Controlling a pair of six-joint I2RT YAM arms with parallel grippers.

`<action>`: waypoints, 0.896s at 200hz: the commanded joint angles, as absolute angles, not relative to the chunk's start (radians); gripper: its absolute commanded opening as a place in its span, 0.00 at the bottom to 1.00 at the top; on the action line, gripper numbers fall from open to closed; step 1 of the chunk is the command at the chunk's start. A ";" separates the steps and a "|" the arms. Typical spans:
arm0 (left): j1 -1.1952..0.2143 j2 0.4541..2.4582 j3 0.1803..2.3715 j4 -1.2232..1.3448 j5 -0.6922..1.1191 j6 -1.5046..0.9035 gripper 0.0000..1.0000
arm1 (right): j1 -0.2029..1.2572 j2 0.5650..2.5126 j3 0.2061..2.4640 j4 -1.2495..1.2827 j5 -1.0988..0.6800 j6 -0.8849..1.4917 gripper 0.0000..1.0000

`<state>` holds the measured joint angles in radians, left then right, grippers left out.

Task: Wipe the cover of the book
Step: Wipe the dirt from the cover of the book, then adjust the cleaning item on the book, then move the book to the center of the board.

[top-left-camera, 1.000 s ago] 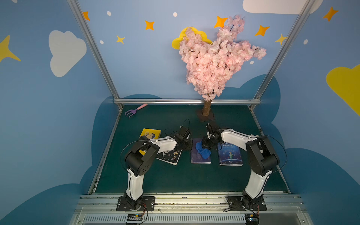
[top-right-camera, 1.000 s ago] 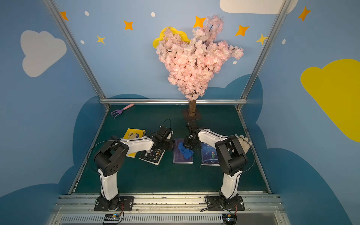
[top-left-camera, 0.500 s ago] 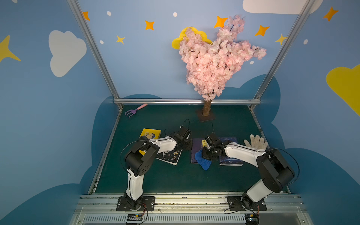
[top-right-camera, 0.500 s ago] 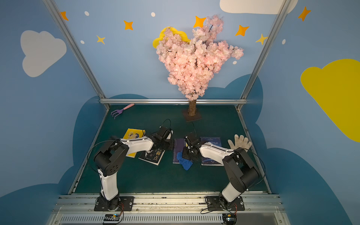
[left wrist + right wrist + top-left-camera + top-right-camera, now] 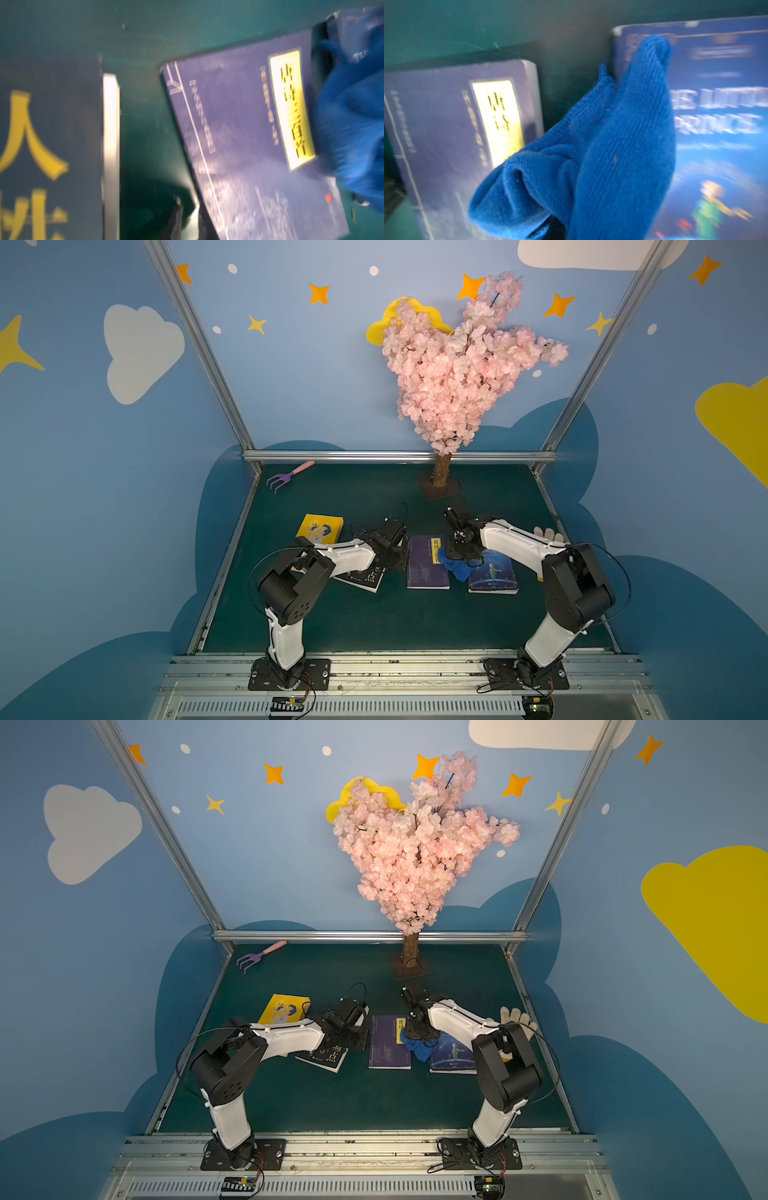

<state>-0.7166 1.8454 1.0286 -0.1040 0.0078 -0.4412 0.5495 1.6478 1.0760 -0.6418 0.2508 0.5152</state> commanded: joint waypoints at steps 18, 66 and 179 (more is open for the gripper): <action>-0.760 1.783 1.004 -0.102 -0.164 -0.298 0.32 | 0.574 1.459 0.923 -0.574 0.519 0.498 0.00; -0.805 1.731 1.068 -0.144 -0.303 -0.270 0.37 | 0.484 1.343 0.838 -0.555 0.557 0.572 0.00; -0.974 2.111 1.565 -0.269 0.149 -0.534 0.48 | -0.115 1.467 0.661 -0.383 -0.174 0.693 0.00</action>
<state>-0.9760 2.0426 1.5295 -0.1844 0.0544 -0.4786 -0.0868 1.3796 0.6609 -0.4374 0.0841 0.7017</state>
